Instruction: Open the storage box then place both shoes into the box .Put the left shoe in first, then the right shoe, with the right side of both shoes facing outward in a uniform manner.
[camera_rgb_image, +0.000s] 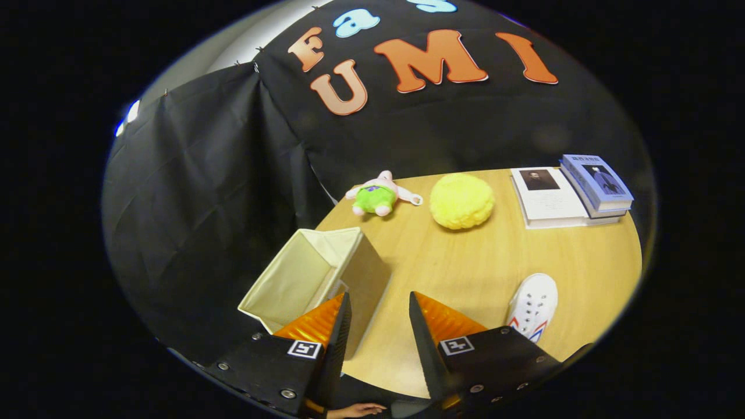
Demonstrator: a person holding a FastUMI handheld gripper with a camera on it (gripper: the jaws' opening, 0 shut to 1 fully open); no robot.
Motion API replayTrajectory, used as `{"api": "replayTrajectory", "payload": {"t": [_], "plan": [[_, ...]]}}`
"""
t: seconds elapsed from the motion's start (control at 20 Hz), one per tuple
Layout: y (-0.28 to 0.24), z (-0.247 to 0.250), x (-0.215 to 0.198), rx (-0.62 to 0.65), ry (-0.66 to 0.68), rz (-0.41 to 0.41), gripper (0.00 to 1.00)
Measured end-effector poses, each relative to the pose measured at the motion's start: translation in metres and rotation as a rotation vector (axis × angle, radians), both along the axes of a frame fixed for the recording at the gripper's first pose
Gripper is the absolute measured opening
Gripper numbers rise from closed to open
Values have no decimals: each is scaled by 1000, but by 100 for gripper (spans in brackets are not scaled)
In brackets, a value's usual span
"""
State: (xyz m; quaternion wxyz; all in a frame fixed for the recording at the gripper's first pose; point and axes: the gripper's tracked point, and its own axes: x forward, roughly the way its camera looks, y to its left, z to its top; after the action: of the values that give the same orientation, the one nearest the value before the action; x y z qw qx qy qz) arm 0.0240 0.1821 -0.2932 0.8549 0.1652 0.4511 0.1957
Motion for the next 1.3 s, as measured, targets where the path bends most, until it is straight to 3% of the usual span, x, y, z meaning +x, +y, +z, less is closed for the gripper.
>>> {"api": "replayTrajectory", "payload": {"t": [0.3,0.8,0.95,1.3], "plan": [[-76,-50,-34,-133,151,-56,79],[-152,-128,-70,-264,329,-147,81],[-164,-151,-77,-269,363,-181,80],[-149,-183,-80,-197,461,-186,60]]}}
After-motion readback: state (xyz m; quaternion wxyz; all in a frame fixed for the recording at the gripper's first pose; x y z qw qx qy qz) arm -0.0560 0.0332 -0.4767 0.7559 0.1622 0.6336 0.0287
